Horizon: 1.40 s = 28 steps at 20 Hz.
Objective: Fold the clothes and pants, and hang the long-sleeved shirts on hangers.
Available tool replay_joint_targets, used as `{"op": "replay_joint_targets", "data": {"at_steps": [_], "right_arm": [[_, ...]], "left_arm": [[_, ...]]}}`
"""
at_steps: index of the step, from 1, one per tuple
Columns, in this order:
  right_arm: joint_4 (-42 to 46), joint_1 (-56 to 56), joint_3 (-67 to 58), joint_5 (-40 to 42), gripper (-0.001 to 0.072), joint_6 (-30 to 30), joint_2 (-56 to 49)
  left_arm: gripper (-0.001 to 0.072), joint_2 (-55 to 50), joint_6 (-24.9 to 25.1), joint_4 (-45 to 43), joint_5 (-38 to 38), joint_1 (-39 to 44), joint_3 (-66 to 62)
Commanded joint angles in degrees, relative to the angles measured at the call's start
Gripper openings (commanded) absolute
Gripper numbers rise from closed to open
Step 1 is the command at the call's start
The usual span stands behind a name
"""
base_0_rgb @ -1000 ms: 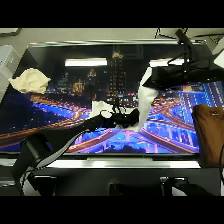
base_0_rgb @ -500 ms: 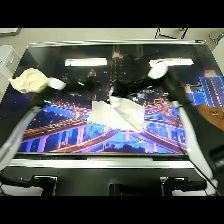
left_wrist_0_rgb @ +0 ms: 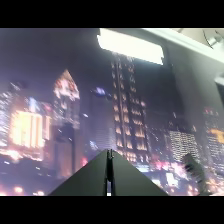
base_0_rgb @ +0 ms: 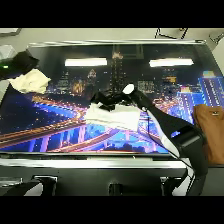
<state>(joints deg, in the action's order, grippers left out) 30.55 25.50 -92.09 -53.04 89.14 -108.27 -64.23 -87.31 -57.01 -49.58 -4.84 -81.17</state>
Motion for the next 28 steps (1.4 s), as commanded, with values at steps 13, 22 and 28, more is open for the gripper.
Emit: {"op": "replay_joint_targets", "data": {"at_steps": [13, 22, 28], "right_arm": [[5.4, -28.8, 34.1, -14.3, 0.0595, -11.8, 13.3], [0.0, -27.4, 34.2, -15.6, 0.0044, -17.9, 9.7], [-4.9, -37.2, 23.5, -23.3, 0.0041, -21.8, 14.3]], "left_arm": [[0.0028, 3.6, 0.3, -2.5, -1.7, -1.0, 0.0], [0.0028, 3.6, 0.2, -1.9, -1.7, -1.0, 0.0], [0.0029, 3.6, 0.3, -1.9, -1.6, -1.0, 0.0]]}}
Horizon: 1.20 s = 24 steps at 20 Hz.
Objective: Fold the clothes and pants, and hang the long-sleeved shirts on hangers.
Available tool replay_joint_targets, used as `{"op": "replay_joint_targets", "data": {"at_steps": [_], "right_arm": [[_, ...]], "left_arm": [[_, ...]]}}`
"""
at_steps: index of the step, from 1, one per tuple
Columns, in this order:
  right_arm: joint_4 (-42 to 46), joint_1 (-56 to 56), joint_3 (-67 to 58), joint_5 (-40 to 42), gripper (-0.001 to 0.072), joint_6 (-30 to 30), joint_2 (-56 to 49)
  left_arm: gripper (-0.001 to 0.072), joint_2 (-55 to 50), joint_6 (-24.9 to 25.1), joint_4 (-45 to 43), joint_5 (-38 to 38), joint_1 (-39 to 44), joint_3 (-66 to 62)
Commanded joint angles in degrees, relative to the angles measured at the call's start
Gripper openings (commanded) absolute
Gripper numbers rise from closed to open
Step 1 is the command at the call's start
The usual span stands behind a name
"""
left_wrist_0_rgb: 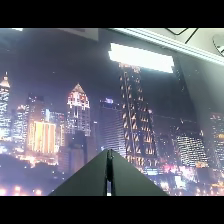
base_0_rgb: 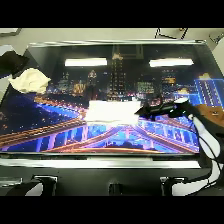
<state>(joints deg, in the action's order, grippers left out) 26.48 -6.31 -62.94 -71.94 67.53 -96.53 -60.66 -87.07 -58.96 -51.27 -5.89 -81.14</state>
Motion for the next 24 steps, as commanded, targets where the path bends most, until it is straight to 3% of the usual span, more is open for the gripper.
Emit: {"op": "replay_joint_targets", "data": {"at_steps": [1, 5, 11, 16, 21, 24], "right_arm": [[2.6, -9.0, -9.3, -5.3, 0.0041, 3.0, 4.5], [16.0, -22.6, -22.9, -8.0, 0.0041, 12.1, 10.2], [18.2, -39.2, -36.0, -10.8, 0.0041, 20.3, 12.0], [18.2, -46.5, -38.2, -13.1, 0.0041, 24.9, 12.2], [19.1, -53.2, -38.2, -21.2, 0.0041, 26.5, 13.9], [28.6, -56.8, -38.2, -25.9, 0.0041, 29.9, 15.6]], "left_arm": [[0.0029, 0.0, 0.0, 0.0, 0.0, 0.0, 0.0], [0.0029, 0.0, 0.0, 0.0, 0.0, 0.0, 0.0], [0.0029, 0.0, 0.0, 0.0, 0.0, 0.0, 0.0], [0.0029, 0.0, 0.1, 0.0, 0.0, 0.0, 0.0], [0.0029, 0.0, 0.1, 0.0, 0.1, 0.0, 0.0], [0.0029, 0.0, 0.1, 0.0, 0.1, 0.0, 0.0]]}}
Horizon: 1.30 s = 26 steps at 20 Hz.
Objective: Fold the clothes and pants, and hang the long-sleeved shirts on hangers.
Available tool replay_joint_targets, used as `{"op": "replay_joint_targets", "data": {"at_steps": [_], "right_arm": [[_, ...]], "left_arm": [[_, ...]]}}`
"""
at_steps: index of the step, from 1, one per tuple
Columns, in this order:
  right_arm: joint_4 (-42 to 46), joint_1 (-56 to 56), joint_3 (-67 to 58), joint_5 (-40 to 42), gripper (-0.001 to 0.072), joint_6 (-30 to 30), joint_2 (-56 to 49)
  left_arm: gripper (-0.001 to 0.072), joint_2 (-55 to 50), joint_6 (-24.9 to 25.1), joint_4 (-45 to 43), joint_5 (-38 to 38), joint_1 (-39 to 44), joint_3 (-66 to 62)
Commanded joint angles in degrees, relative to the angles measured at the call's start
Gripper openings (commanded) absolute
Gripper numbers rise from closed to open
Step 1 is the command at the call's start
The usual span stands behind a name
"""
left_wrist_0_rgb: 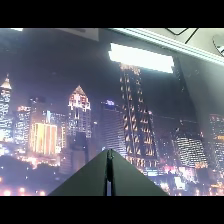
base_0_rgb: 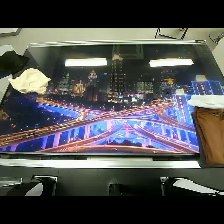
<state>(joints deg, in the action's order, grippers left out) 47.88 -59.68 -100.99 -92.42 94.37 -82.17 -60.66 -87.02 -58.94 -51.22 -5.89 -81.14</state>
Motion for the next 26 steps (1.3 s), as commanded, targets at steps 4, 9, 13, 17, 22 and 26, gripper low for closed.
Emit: {"op": "replay_joint_targets", "data": {"at_steps": [4, 9, 13, 17, 22, 26], "right_arm": [[26.9, -3.7, 4.7, -12.3, 0.0041, 3.6, 1.4], [35.8, -3.7, 23.6, -4.3, 0.0042, 3.4, 6.2], [39.6, -3.7, 31.7, 2.5, 0.0042, 2.4, 7.0], [39.9, -3.7, 34.3, 3.5, 0.0043, 2.3, 7.0], [42.2, -3.7, 35.4, 1.6, 0.0358, 0.8, 7.0], [30.5, -3.6, 26.1, 3.0, 0.0680, -2.1, 7.3]], "left_arm": [[0.0029, 0.0, 0.0, 0.0, 0.0, 0.0, 0.0], [0.0029, 0.0, 0.0, 0.0, 0.0, 0.0, 0.0], [0.0029, 0.0, 0.0, 0.0, 0.0, 0.0, 0.0], [0.0029, 0.0, 0.0, 0.4, 0.2, 0.0, 0.0], [0.0029, 0.0, 0.0, 0.9, 0.2, 0.0, 0.0], [0.0027, 0.2, 7.2, 8.7, 1.4, 1.7, -3.0]]}}
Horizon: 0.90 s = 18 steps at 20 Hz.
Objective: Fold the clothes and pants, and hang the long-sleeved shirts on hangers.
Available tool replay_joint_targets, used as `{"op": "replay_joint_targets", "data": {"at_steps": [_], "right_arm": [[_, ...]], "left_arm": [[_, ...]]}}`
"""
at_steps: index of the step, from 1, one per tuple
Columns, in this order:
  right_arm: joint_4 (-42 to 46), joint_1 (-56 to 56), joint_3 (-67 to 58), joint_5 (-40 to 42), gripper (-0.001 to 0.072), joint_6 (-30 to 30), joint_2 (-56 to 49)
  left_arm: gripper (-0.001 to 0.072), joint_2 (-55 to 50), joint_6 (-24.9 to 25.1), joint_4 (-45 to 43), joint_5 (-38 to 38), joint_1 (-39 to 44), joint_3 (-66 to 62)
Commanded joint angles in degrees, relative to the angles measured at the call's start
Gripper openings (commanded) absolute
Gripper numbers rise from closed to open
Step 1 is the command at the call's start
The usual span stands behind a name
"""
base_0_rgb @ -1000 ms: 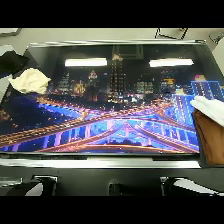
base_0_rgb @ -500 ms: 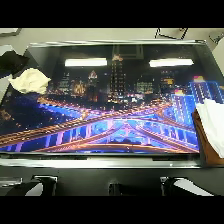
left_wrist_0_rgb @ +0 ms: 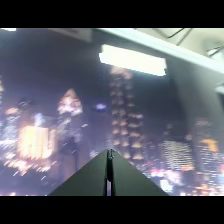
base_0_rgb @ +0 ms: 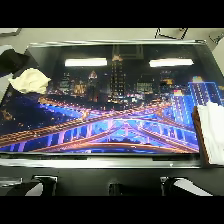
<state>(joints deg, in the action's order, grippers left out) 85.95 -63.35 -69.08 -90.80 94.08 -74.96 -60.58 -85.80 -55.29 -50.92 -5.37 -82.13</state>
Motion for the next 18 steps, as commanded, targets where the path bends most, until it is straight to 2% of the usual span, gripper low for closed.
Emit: {"op": "replay_joint_targets", "data": {"at_steps": [1, 3, 5, 7, 8, 9, 10, 11, 12, 14, 15, 18], "right_arm": [[-13.0, 0.7, -11.5, 4.4, 0.0682, -3.5, 0.2], [-18.9, 6.2, -23.8, 10.3, 0.0680, -8.9, 0.2], [-17.3, 17.2, -32.4, 14.6, 0.0680, -10.7, 0.2], [-14.7, 28.8, -33.3, 14.1, 0.0681, -3.2, 0.0], [-13.7, 33.9, -32.0, 11.8, 0.0683, -0.7, -0.5], [-13.3, 38.7, -30.1, 8.8, 0.0683, 0.6, -1.3], [-13.4, 43.0, -27.5, 6.4, 0.0685, 1.4, -2.1], [-13.3, 46.6, -24.6, 4.9, 0.0688, 1.4, -2.7], [-12.9, 49.4, -21.7, 4.6, 0.0697, 1.8, -3.0], [-10.9, 53.1, -17.1, 6.0, 0.0697, 5.2, -3.0], [-9.8, 54.3, -16.1, 6.1, 0.0696, 5.1, -3.0], [-9.1, 55.4, -15.9, 5.4, 0.0692, 4.7, -2.9]], "left_arm": [[0.0026, 0.0, 8.2, 0.8, 3.5, 3.4, -4.5], [0.0026, -1.6, 0.3, -15.2, 5.3, 7.0, -9.0], [0.0026, -4.9, -7.3, -32.5, -0.1, 10.1, -10.6], [0.0028, -10.3, -7.7, -42.4, -13.3, 12.8, -10.2], [0.0081, -13.4, -7.8, -42.4, -20.9, 13.0, -9.4], [0.0352, -16.1, -8.9, -40.6, -28.1, 13.0, -8.1], [0.0711, -18.6, -11.5, -38.8, -34.1, 12.9, -5.9], [0.0707, -19.5, -11.5, -37.1, -35.7, 13.0, -2.7], [0.0707, -18.4, -11.3, -34.7, -32.5, 13.4, 1.8], [0.0707, -13.9, -14.2, -34.5, -23.1, 14.7, 10.4], [0.0707, -12.5, -14.3, -34.7, -20.9, 15.1, 13.1], [0.0707, -12.2, -14.1, -35.3, -20.6, 15.0, 14.5]]}}
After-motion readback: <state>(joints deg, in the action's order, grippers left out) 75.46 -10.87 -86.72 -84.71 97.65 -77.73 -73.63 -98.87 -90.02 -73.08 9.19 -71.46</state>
